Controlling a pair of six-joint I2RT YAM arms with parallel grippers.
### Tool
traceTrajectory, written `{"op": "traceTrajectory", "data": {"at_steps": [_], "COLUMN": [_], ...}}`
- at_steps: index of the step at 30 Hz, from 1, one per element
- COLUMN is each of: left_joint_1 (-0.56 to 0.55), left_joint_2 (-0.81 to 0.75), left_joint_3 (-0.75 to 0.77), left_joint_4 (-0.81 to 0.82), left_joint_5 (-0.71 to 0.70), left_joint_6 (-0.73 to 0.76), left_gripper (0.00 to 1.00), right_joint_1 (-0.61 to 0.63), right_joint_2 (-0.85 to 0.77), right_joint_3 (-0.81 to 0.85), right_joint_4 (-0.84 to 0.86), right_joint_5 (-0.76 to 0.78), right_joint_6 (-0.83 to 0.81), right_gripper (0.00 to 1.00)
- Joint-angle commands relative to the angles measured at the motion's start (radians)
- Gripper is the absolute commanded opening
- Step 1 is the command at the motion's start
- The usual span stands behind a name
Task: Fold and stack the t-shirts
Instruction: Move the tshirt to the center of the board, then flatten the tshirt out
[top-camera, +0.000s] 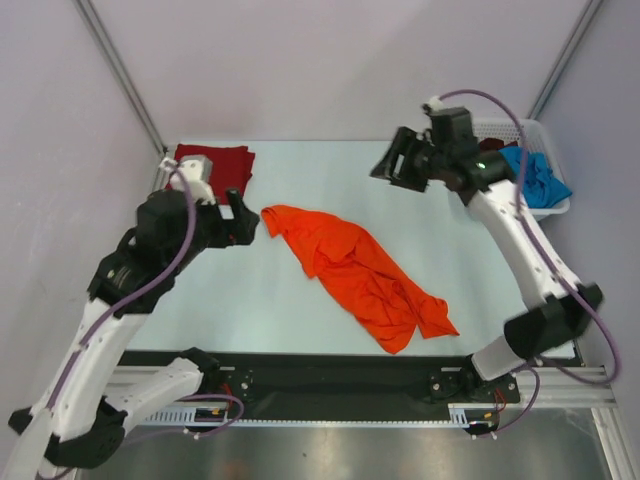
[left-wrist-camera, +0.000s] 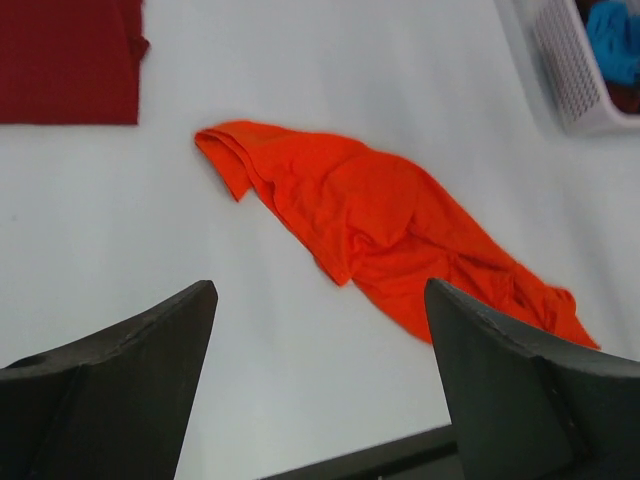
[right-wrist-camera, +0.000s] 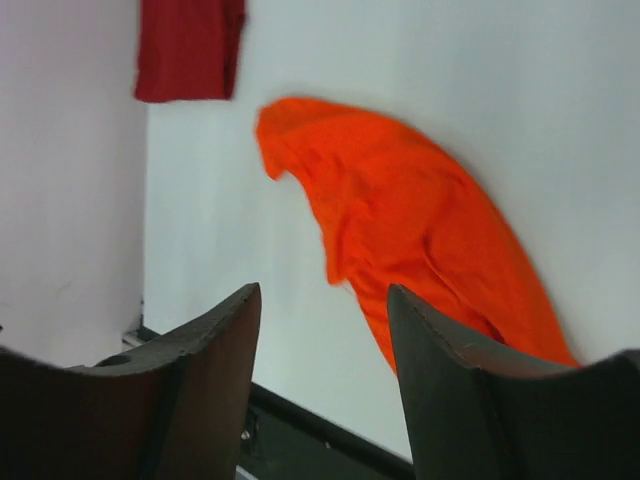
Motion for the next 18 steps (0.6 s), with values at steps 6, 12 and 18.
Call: {"op": "traceTrajectory", "data": {"at_steps": [6, 12, 18], "left_joint_1": [-0.326, -0.494, -0.588], "left_joint_2": [0.369, 0.629, 0.838], "left_joint_3": [0.102, 0.167, 0.265], "left_joint_4": [0.047, 0.116, 0.151], "left_joint_5": [0.191, 0.241, 0.209], "left_joint_6": [0.017, -0.014, -0.091], "left_gripper": [0.9, 0.89, 0.89], "right_joint_1": [-0.173, -0.258, -0.28], "right_joint_2": [-0.424, -0.506, -0.501], "right_joint_3": [-0.569, -0.706, -0.807], "right_joint_4": [-0.261, -0.361, -0.364], "right_joint_5": [0.065, 0.054, 0.06], "right_joint_6": [0.035, 0.007, -0.036], "right_gripper": [0.57, 0.6, 0.57]}}
